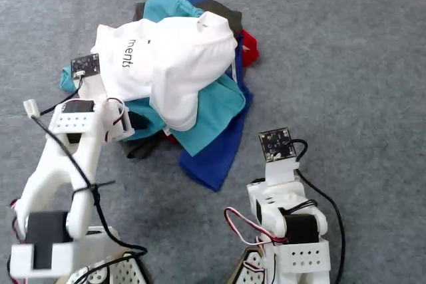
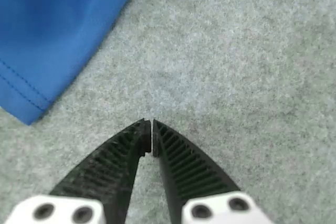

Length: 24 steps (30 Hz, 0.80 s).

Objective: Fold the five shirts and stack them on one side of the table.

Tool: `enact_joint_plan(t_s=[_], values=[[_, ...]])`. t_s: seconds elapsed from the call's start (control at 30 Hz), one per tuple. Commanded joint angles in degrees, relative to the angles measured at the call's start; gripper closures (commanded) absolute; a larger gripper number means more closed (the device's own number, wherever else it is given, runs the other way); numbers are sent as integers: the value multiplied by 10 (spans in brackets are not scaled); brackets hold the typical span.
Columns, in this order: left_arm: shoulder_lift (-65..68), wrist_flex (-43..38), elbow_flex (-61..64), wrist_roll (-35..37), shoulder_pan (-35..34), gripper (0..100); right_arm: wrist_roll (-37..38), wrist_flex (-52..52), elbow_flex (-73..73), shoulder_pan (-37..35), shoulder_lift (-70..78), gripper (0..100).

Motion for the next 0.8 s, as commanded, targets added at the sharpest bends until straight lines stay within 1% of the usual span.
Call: enact_joint_plan(t_s=[0.0, 0.1, 0.17, 0.27, 0.4, 0.47, 0.5, 0.53, 0.63, 0.77], values=[[36, -34, -2, 18, 15, 672, -3, -8, -1, 4, -45, 983], [79, -33, -14, 17, 15, 673, -3, -8, -1, 4, -45, 983], [102, -3, -42, 15, 14, 694, -3, -8, -1, 4, -45, 983], [135, 32, -77, 13, 14, 777, -3, -8, -1, 4, -45, 983], [167, 34, -95, 13, 13, 891, -3, -8, -1, 4, -45, 983], [171, 35, -99, -14, 12, 963, -3, -8, -1, 4, -45, 983], [170, 35, -98, -40, 10, 978, -3, -8, -1, 4, -45, 983], [168, 35, -96, -57, 4, 966, -3, -8, -1, 4, -45, 983], [167, 56, -102, -84, -36, 973, -3, -8, -1, 4, -45, 983], [167, 104, -153, -101, -128, 972, -3, -8, -1, 4, -45, 983]])
